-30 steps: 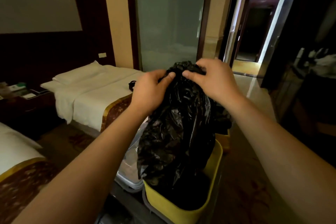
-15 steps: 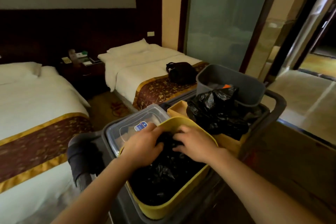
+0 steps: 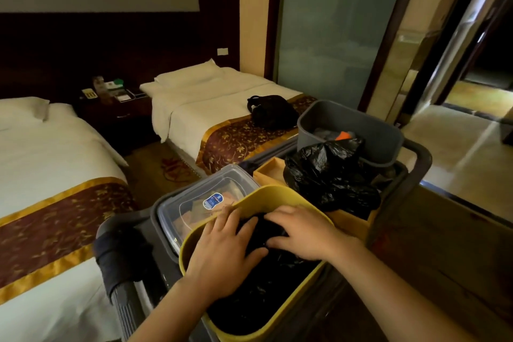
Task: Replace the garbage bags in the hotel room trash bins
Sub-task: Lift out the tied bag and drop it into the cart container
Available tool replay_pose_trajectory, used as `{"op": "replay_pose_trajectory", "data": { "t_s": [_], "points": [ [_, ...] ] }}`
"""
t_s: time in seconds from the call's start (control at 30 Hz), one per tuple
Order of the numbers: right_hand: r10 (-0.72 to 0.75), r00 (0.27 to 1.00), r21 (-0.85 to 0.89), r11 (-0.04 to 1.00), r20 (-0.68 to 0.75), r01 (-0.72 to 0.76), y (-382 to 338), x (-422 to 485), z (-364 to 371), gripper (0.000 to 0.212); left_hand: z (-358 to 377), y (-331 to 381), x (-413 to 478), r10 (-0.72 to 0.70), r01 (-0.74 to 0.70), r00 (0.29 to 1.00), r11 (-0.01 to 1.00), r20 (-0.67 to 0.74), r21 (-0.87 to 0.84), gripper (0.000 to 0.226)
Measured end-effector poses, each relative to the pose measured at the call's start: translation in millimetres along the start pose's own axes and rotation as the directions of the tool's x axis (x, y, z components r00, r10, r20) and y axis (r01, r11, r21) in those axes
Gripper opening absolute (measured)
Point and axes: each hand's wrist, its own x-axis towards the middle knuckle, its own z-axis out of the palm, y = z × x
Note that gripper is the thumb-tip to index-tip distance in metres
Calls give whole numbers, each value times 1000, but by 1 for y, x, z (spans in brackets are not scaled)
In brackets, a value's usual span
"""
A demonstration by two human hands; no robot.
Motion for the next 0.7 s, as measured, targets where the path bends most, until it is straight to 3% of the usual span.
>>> {"op": "replay_pose_trajectory", "data": {
  "t_s": [0.17,0.3,0.47,0.57,0.7],
  "points": [
    [49,983,45,998,-176,-42,-6,-11,1,60,12,5,0,-15,15,1000,999,-11,32,80],
    [49,961,54,998,-273,-36,-2,-9,5,58,13,11,3,-111,112,993,993,-34,26,81],
    [-13,953,84,996,-302,40,12,-3,4,56,19,18,10,-231,233,971,972,-59,23,82],
    [-65,957,114,988,-281,101,25,-2,1,54,18,21,13,-307,306,952,951,6,38,89],
    [-142,937,199,957,-319,213,42,-7,-9,46,10,33,25,-422,423,906,904,20,-65,96]
  ]
}}
